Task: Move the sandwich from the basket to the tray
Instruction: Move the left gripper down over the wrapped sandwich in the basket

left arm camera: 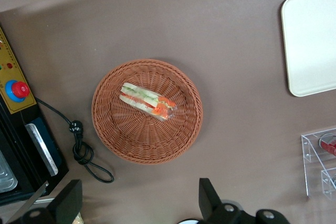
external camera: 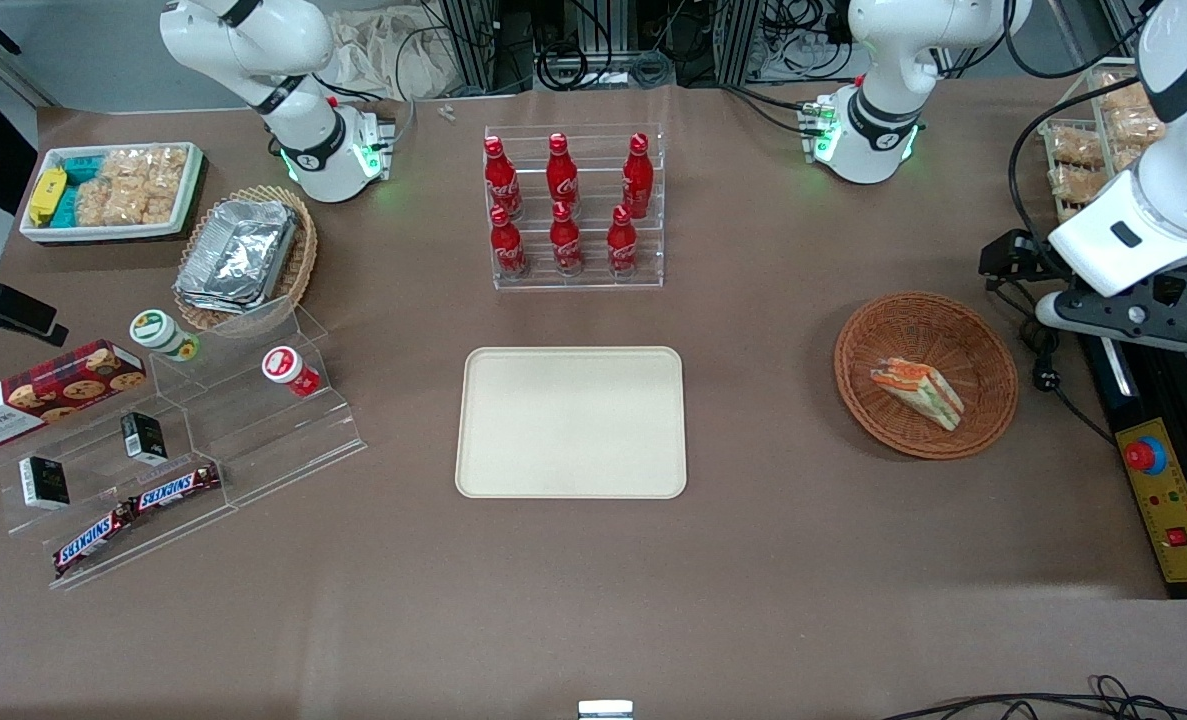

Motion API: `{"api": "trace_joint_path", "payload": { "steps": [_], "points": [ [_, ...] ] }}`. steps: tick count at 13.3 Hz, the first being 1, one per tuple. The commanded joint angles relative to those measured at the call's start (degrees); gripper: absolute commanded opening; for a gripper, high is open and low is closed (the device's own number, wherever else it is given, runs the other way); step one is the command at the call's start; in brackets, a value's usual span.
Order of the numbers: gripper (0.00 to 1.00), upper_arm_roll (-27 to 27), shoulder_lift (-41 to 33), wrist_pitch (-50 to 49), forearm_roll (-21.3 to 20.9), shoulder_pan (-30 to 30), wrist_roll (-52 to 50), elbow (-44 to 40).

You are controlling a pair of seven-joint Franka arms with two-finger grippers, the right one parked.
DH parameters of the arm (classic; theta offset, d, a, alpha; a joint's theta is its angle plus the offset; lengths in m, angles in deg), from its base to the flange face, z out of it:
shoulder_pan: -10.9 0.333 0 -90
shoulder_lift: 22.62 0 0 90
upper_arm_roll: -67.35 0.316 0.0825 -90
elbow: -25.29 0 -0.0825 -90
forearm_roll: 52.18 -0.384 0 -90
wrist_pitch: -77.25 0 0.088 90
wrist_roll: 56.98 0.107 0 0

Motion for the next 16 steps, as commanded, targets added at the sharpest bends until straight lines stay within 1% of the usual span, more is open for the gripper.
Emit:
{"api": "trace_joint_path", "payload": {
  "steps": [1, 3, 4, 6, 8, 9, 11, 13, 14, 16],
  "points": [
    [1.0, -0.4, 0.8, -1.6, 0.0, 0.3, 0.1, -2.5],
    [1.0, -0.4, 0.6, -2.1, -1.0, 0.0, -0.5, -2.1],
    [1.0, -0.2, 0.6, -2.2, -0.9, 0.2, -4.2, -1.2],
    [1.0, -0.2, -0.6, -0.8, -1.0, 0.4, -17.6, 2.0],
    [1.0, -0.1, -4.3, 6.5, -0.2, 0.5, -29.0, 10.3],
    [1.0, 2.2, -6.4, 12.6, 0.0, 0.4, -33.0, 16.2],
    [1.0, 4.4, -10.2, 24.0, 0.4, 0.3, -36.2, 27.7],
    [1.0, 5.5, -10.2, 33.9, 0.2, 0.3, -43.0, 34.6],
    [1.0, 5.6, -9.0, 37.5, 0.2, 0.3, -49.8, 36.5],
    [1.0, 6.0, -4.0, 40.8, 0.1, 0.4, -60.4, 36.7]
  ]
}}
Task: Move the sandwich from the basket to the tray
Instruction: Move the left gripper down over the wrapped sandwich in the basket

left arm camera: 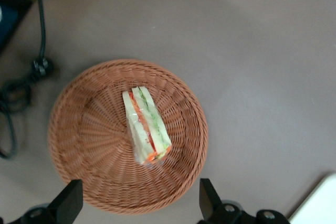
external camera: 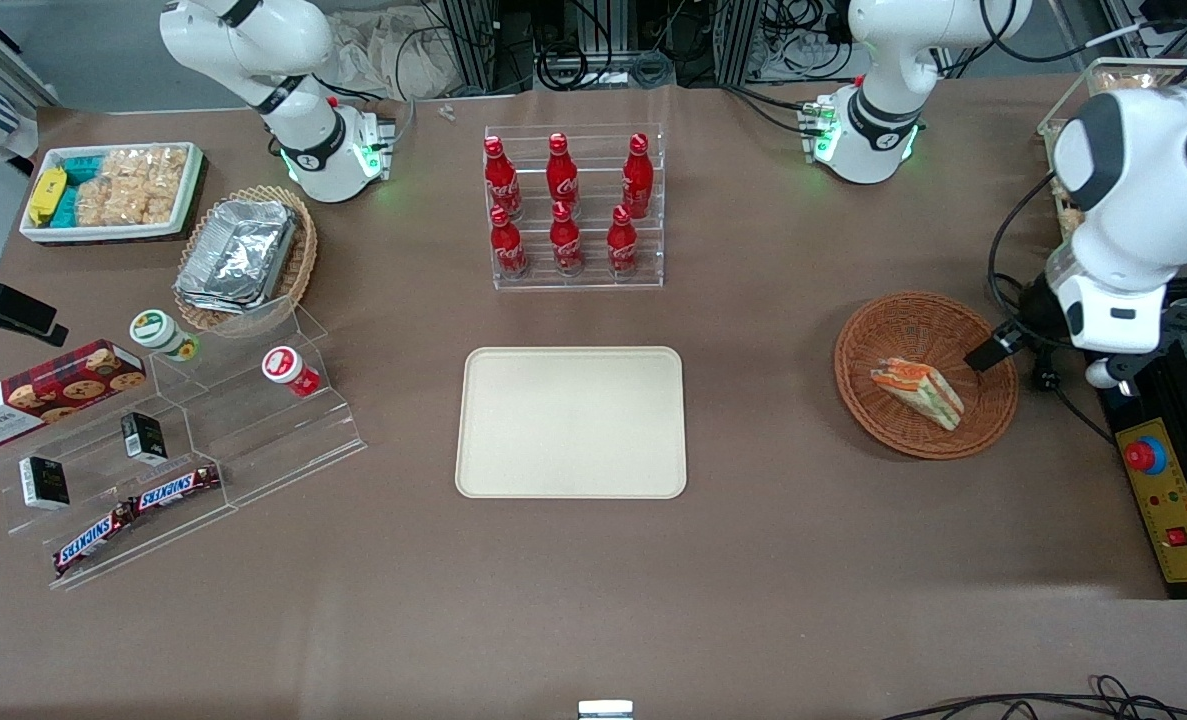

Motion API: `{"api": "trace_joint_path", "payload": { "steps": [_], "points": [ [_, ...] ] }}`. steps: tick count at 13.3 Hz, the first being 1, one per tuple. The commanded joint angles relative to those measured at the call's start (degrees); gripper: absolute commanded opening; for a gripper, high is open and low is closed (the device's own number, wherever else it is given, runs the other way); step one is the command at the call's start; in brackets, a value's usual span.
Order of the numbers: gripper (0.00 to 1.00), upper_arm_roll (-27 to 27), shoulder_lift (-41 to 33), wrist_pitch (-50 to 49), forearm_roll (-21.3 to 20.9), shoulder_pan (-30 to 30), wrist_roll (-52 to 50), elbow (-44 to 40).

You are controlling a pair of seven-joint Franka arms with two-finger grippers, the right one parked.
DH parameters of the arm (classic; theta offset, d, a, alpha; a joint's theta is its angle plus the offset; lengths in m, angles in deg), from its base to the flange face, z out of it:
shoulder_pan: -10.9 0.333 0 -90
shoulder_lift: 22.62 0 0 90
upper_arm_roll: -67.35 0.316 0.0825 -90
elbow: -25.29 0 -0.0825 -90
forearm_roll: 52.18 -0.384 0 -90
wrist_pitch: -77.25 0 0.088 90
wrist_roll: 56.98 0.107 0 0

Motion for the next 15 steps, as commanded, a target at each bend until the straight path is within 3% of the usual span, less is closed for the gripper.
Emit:
{"api": "trace_joint_path", "payload": {
  "steps": [1, 4, 15],
  "points": [
    [1.0, 0.7, 4.1, 5.2, 0.2, 0.0, -12.0, 1.1],
    [1.0, 0.7, 9.9, 11.3, 0.1, -0.1, -24.0, 1.2],
    [1.0, 0.7, 14.4, 18.7, -0.2, -0.5, -25.3, 6.6]
  ]
}}
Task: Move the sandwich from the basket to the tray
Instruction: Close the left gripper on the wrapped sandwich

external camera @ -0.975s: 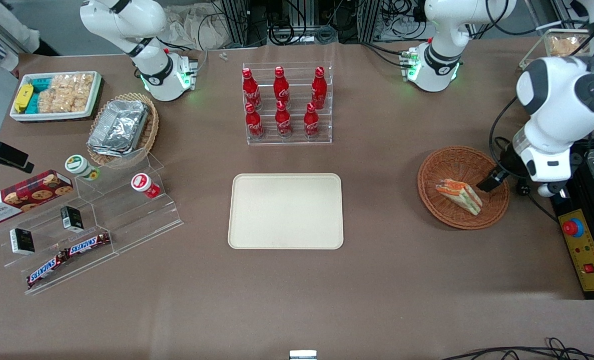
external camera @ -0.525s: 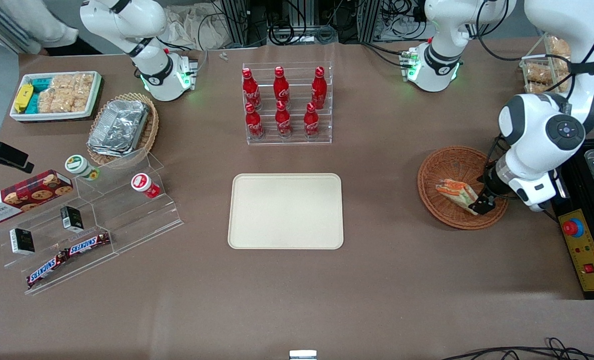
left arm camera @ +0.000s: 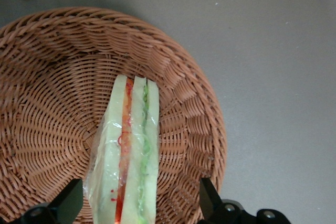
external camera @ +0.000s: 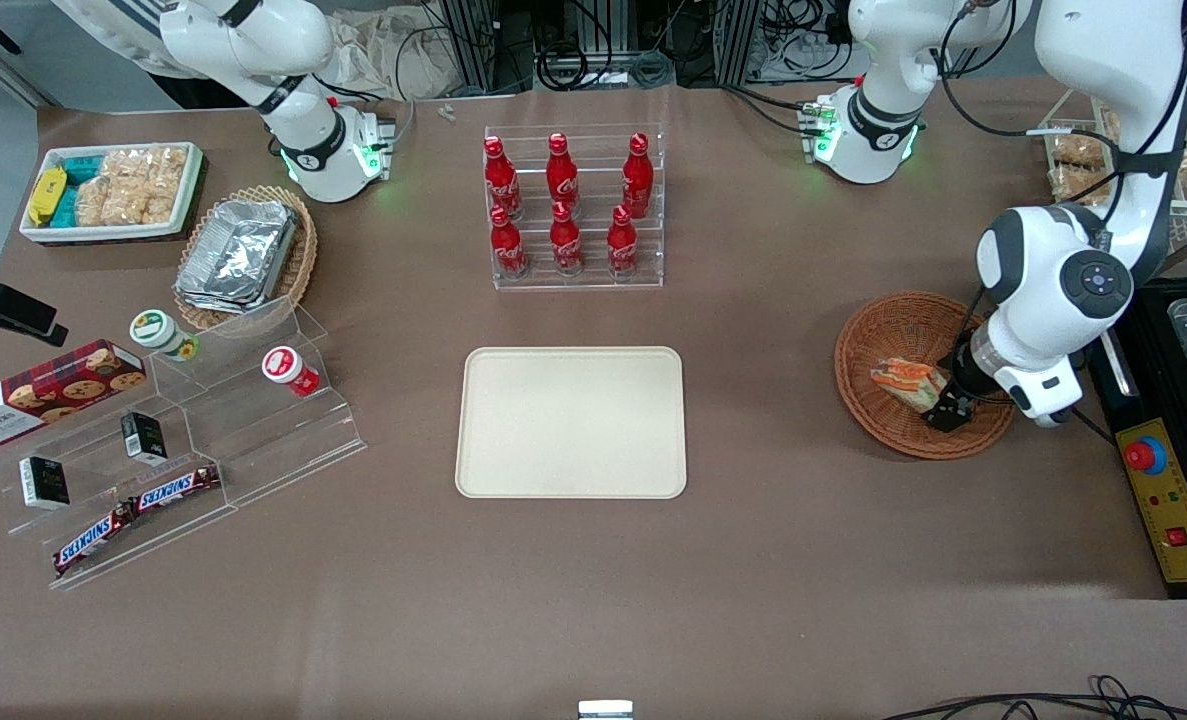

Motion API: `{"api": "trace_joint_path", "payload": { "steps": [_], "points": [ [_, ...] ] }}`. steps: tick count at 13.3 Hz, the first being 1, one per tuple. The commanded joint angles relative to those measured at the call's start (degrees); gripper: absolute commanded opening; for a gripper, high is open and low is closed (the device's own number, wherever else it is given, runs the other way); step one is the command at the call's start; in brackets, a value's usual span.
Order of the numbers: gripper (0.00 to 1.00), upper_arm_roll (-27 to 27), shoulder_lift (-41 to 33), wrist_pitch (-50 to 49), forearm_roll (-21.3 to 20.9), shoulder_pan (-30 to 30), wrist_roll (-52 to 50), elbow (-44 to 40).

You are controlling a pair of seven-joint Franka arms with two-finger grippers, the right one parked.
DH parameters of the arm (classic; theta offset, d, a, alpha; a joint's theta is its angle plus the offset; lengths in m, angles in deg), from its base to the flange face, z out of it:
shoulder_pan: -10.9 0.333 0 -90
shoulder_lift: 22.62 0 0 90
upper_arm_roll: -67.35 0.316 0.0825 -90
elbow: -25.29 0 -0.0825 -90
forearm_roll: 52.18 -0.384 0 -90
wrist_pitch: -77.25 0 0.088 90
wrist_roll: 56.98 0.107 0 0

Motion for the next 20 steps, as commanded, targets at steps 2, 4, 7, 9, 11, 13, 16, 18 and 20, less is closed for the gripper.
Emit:
{"api": "trace_joint_path", "payload": {
  "steps": [2, 4, 7, 9, 11, 13, 16, 18, 20],
  "points": [
    [1.0, 0.2, -0.4, 3.1, -0.2, -0.3, -1.4, 3.7],
    [1.0, 0.2, -0.3, 5.1, -0.2, -0.3, -1.4, 5.0],
    [0.98, 0.2, 0.3, 9.4, -0.2, -0.2, -1.5, 7.1],
    [0.33, 0.2, 0.4, 9.4, -0.2, 0.1, -3.2, 7.0],
    [0.0, 0.2, 0.4, 9.5, -0.8, 0.1, -3.2, 6.8],
    [0.0, 0.2, -0.3, 9.4, -0.8, 0.0, -2.9, 6.5],
    [0.0, 0.0, -2.4, 9.1, -1.0, -0.1, -2.1, 5.4],
    [0.0, -0.3, -5.3, 7.2, -0.8, -0.1, -2.1, 3.9],
    [0.0, -2.5, -6.8, -3.2, -0.7, -0.3, -2.1, -2.4]
  ]
}}
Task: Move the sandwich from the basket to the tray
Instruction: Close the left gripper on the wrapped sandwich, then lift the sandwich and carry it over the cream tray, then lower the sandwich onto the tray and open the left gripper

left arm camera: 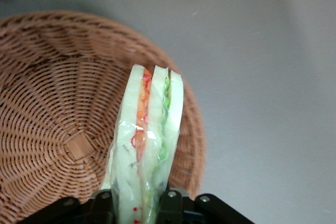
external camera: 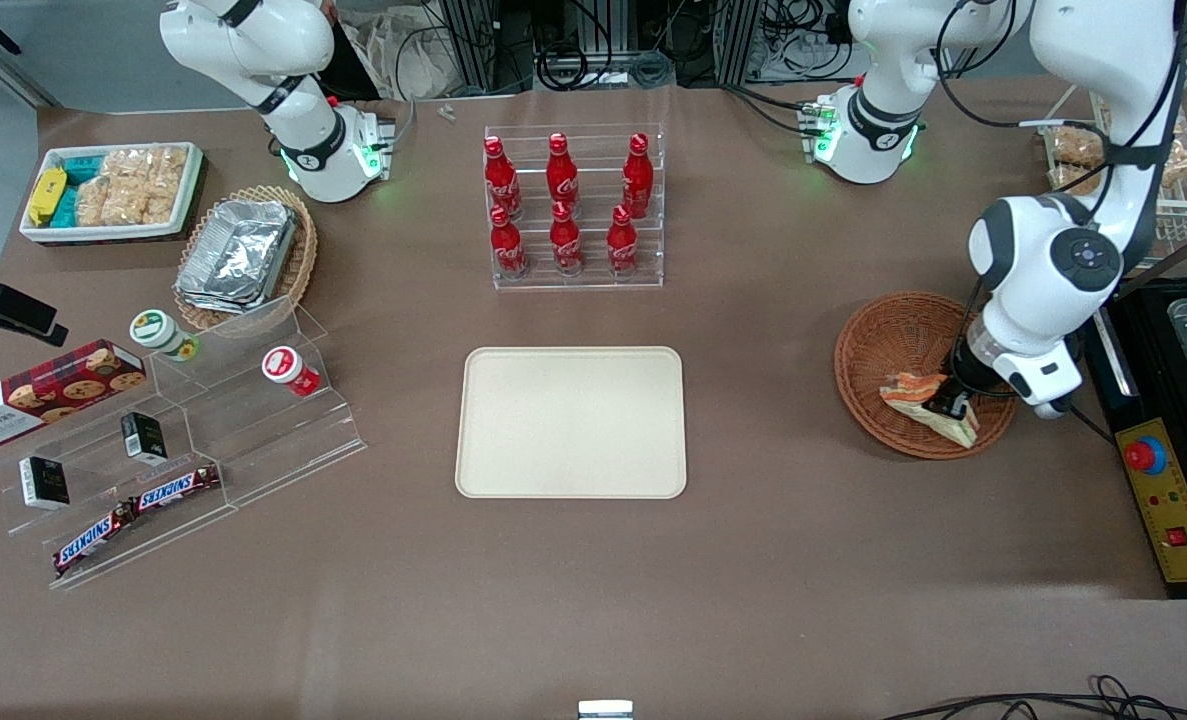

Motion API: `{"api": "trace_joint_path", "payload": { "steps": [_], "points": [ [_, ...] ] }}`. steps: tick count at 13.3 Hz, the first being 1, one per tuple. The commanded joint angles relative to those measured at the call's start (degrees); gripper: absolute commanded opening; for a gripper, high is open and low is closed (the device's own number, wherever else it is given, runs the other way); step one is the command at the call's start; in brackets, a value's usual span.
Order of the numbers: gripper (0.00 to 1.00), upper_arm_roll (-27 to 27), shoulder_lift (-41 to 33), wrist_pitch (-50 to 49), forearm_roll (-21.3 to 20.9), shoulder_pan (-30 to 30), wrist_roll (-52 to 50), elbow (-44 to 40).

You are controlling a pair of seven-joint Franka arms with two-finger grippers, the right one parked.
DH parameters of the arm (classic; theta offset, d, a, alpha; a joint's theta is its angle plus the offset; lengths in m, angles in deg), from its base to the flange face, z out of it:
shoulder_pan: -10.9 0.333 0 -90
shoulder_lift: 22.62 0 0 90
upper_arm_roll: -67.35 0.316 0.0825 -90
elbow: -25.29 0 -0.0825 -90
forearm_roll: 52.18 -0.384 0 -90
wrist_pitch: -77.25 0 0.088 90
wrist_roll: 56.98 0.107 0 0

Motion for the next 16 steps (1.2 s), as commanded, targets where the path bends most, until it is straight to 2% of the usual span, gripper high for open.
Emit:
{"api": "trace_joint_path", "payload": {
  "steps": [1, 3, 5, 6, 7, 9, 11, 13, 14, 16],
  "points": [
    [0.0, -4.7, -3.0, -17.3, -0.6, 0.3, -0.8, -10.5],
    [0.0, -8.5, -1.6, -35.6, -0.5, 0.3, -0.5, -23.6],
    [0.0, -14.0, 1.6, -46.8, -0.6, -0.8, -0.2, -36.7],
    [0.0, -17.9, 4.3, -49.3, -0.6, -1.8, 2.5, -42.6],
    [0.0, -21.3, 7.6, -49.6, -0.8, -2.9, 7.6, -47.1],
    [0.0, -24.4, 13.2, -48.8, -2.8, -7.6, 13.5, -50.2],
    [0.0, -24.4, 19.7, -42.4, -4.9, -13.1, 14.6, -52.7],
    [0.0, -24.3, 27.6, -35.9, -10.4, -17.9, 14.1, -54.0],
    [0.0, -24.2, 30.4, -33.6, -13.1, -18.6, 13.9, -54.0],
    [0.0, -24.2, 35.1, -31.1, -13.9, -18.7, 14.0, -54.0]
  ]
}}
